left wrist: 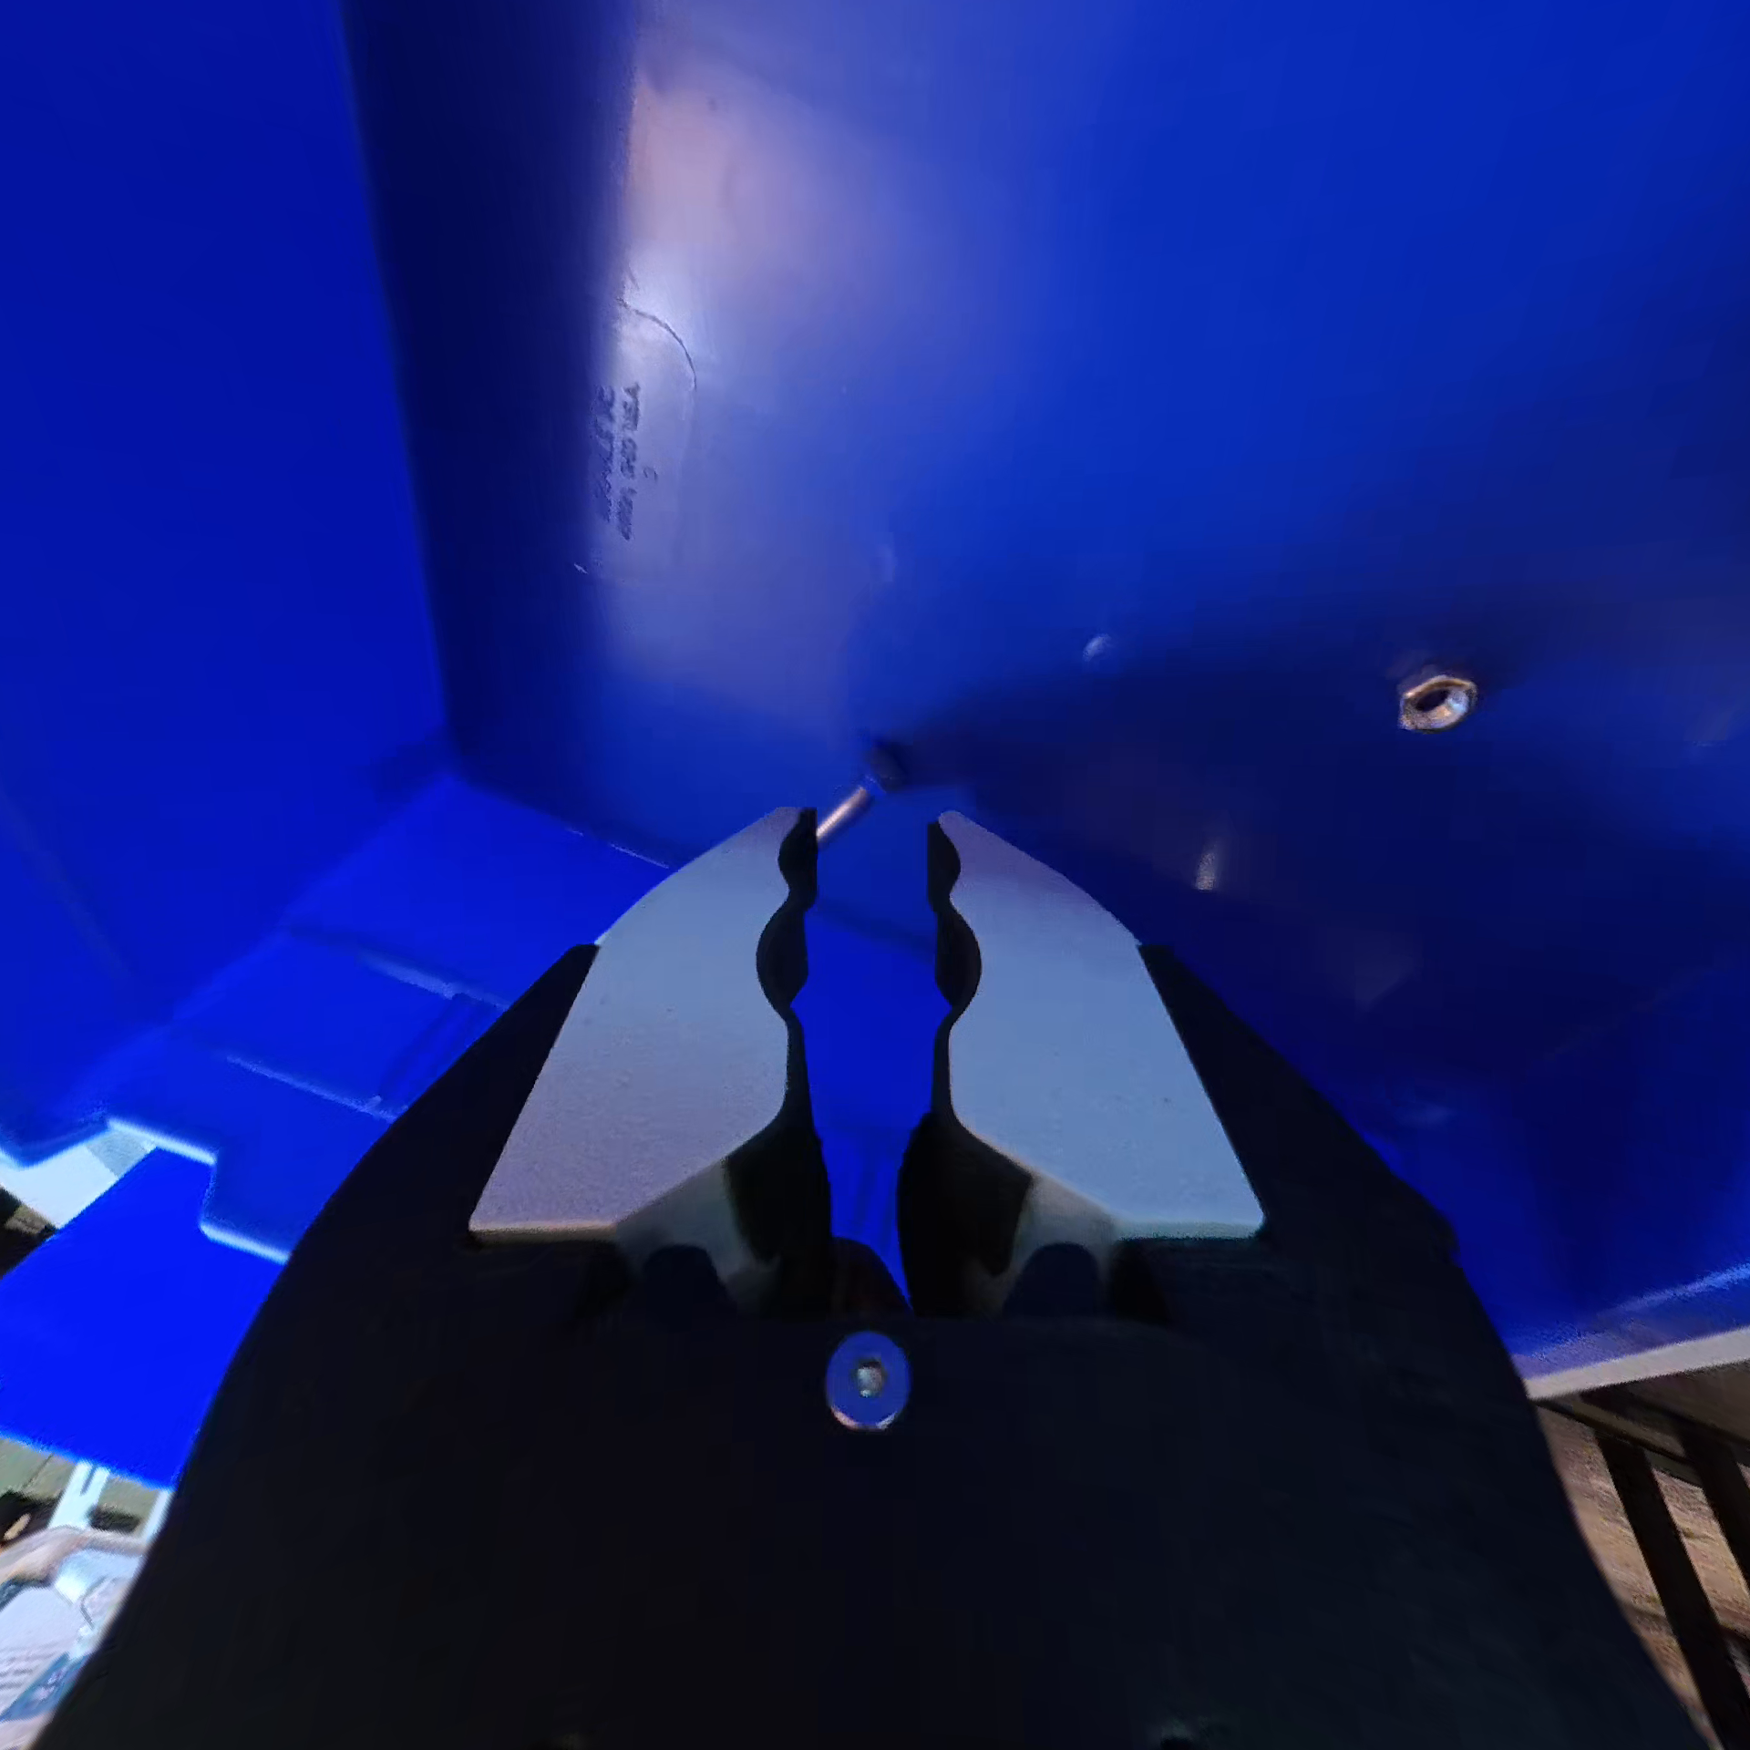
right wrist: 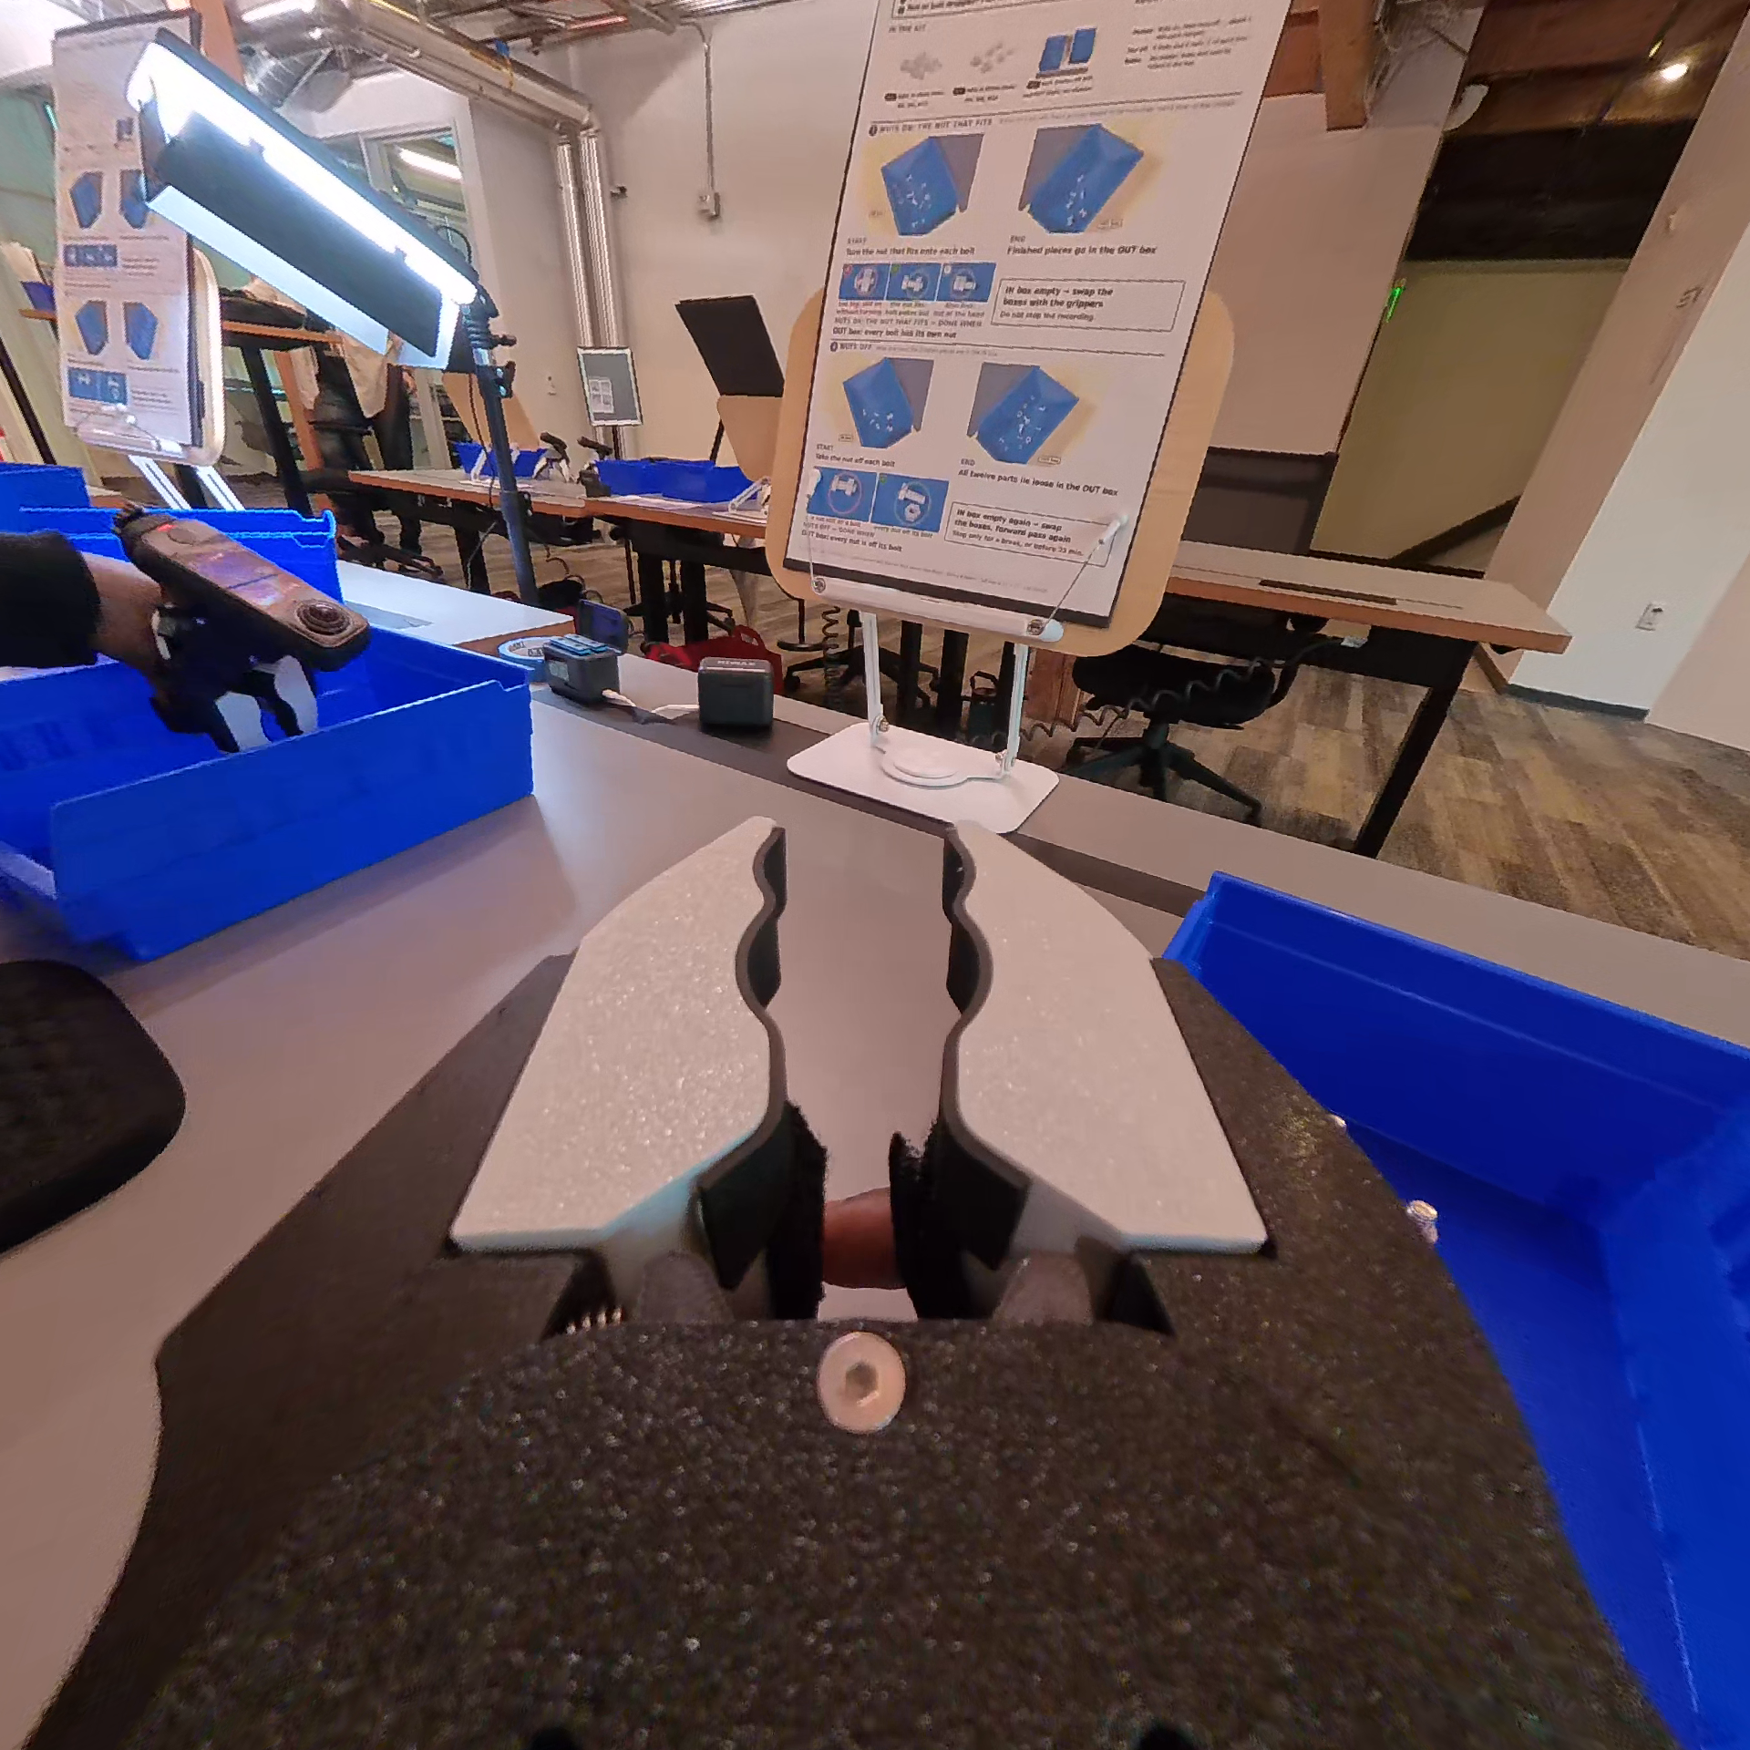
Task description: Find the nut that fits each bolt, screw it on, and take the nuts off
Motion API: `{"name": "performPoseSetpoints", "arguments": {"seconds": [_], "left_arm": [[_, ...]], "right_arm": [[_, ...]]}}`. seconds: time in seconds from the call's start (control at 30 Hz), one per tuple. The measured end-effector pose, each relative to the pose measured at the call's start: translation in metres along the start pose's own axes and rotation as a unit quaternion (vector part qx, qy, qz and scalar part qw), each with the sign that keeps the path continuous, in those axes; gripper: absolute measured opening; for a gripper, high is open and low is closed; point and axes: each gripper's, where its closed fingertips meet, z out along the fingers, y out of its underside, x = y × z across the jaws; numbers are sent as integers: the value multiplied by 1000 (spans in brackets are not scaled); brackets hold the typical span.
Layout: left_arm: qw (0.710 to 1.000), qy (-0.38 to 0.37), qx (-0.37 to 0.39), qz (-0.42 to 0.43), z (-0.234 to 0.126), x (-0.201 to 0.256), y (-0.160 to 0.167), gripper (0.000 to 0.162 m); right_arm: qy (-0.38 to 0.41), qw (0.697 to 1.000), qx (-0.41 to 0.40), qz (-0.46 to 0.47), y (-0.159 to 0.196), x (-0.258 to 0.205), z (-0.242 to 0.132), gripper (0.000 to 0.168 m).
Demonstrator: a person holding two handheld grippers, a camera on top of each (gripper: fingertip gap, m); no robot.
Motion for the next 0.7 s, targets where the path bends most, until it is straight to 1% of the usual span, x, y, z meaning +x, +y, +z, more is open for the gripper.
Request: {"name": "performPoseSetpoints", "arguments": {"seconds": [0.13,0.2,0.33,0.4,0.47,0.53,0.6,0.67,0.7], "left_arm": [[1000,10,-3,23,6,0,-1,21],[999,27,-7,35,12,5,-1,14],[999,35,-15,13,10,8,1,11],[1000,7,-5,-8,-2,5,2,11],[998,-24,54,-39,-30,4,-7,11],[988,-59,137,-38,-69,11,-26,11],[972,-102,213,19,-115,31,-52,11],[944,-131,276,121,-155,68,-85,11],[931,-135,293,170,-168,91,-101,11]], "right_arm": [[-2,1000,3,-4,-3,-1,0,31],[-2,1000,6,-9,-6,-2,-1,31],[-5,1000,8,-15,-9,-4,-3,31],[-12,1000,1,-18,-8,-7,-3,31],[-18,999,-7,-28,-6,-11,-3,31],[-24,999,-13,-37,-4,-15,-4,31],[-32,999,-12,-41,-4,-20,-5,31],[-41,998,-6,-41,-5,-25,-6,31],[-45,998,-2,-39,-6,-27,-6,31]]}}
